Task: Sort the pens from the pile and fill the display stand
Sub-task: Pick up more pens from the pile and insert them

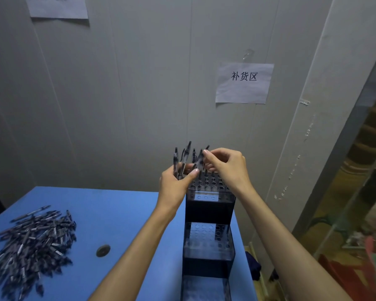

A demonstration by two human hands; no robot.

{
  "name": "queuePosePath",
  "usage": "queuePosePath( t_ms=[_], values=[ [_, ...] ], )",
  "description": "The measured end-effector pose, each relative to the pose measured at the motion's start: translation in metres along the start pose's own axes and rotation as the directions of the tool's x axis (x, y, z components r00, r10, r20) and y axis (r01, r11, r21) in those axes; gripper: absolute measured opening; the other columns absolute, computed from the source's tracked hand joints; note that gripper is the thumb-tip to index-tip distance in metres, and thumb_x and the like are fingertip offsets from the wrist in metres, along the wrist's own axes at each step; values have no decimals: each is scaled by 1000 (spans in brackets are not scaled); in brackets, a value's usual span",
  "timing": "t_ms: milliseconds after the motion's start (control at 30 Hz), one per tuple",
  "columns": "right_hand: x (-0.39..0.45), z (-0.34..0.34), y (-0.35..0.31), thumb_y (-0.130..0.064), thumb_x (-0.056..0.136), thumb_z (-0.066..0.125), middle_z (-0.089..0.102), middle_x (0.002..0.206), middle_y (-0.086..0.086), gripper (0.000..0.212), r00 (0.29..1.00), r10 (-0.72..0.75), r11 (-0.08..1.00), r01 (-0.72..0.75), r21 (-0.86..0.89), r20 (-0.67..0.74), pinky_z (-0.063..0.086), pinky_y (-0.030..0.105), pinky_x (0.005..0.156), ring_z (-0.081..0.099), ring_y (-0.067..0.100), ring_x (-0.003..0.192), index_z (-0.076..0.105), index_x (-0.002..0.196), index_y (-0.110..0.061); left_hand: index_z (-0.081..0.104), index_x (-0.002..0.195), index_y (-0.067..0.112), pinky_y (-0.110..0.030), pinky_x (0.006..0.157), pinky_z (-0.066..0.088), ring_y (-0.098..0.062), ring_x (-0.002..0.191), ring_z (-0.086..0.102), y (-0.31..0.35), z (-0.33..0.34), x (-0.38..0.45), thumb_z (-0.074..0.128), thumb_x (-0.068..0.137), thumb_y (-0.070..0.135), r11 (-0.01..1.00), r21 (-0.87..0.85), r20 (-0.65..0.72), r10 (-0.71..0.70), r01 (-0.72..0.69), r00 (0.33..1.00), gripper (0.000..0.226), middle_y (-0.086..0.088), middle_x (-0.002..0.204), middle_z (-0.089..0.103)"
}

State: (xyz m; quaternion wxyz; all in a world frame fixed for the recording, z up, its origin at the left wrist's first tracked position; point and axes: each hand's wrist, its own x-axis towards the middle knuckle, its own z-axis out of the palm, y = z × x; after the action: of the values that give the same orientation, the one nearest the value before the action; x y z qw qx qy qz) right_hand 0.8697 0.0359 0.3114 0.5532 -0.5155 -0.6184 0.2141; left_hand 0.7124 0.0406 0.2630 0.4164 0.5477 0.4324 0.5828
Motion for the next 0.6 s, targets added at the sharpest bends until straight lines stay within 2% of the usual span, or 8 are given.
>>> queuePosePath(
  t_ms=[100,167,233,300,367,433,533,600],
  values=[
    [-2,0,-1,-38,87,75,75,71,-1,23,999,29,999,-30,42,14,63,33,68,73,15,68,79,85,-16,72,98,27,-30,84,57,-6,91,72,-5,1,1,82,85,26,999,40,-14,16,-15,1000,16,9,93,76],
    [-2,0,-1,-32,88,75,75,72,1,19,998,50,996,-53,73,38,63,34,69,74,17,69,79,85,-14,72,99,28,-29,84,58,-4,91,71,-6,1,0,81,85,26,998,58,-7,28,-27,1000,17,10,94,76],
    [-1,0,1,-25,90,73,76,75,4,15,994,91,985,-98,139,53,63,38,73,75,20,72,79,88,-11,71,98,31,-24,76,55,0,84,70,-4,2,0,78,89,29,998,65,11,23,-23,1000,11,14,89,75],
    [2,1,3,-19,92,71,76,78,10,14,989,138,961,-148,233,57,62,43,76,75,27,76,78,89,-7,70,94,29,-22,63,47,1,65,62,-3,2,1,70,95,35,998,63,24,11,-13,1000,6,18,72,69],
    [6,1,3,-15,94,68,76,81,14,15,985,168,932,-174,319,45,61,43,79,75,31,79,77,91,-3,68,90,26,-24,56,40,0,55,51,-3,-1,2,61,99,41,998,59,5,-7,6,1000,19,20,59,59],
    [12,-2,3,-12,96,64,76,86,16,17,983,181,916,-168,364,-2,61,37,76,75,30,81,75,95,1,67,89,24,-24,52,36,-2,51,45,-5,-8,4,54,101,45,998,52,-49,-21,24,999,27,16,57,55],
    [21,-10,4,-10,97,62,76,86,14,15,980,162,942,-119,313,-113,61,34,75,74,30,83,74,97,-1,65,84,29,-27,50,29,-10,50,36,-11,-20,7,49,101,54,999,48,-107,-18,24,994,34,4,58,43],
    [24,-13,7,-13,97,63,76,81,8,14,981,84,986,-56,160,-174,62,35,76,74,24,77,75,97,-6,63,80,33,-32,52,27,-13,53,32,-13,-24,7,47,100,59,995,97,-117,-15,27,993,36,2,60,36]
  ],
)
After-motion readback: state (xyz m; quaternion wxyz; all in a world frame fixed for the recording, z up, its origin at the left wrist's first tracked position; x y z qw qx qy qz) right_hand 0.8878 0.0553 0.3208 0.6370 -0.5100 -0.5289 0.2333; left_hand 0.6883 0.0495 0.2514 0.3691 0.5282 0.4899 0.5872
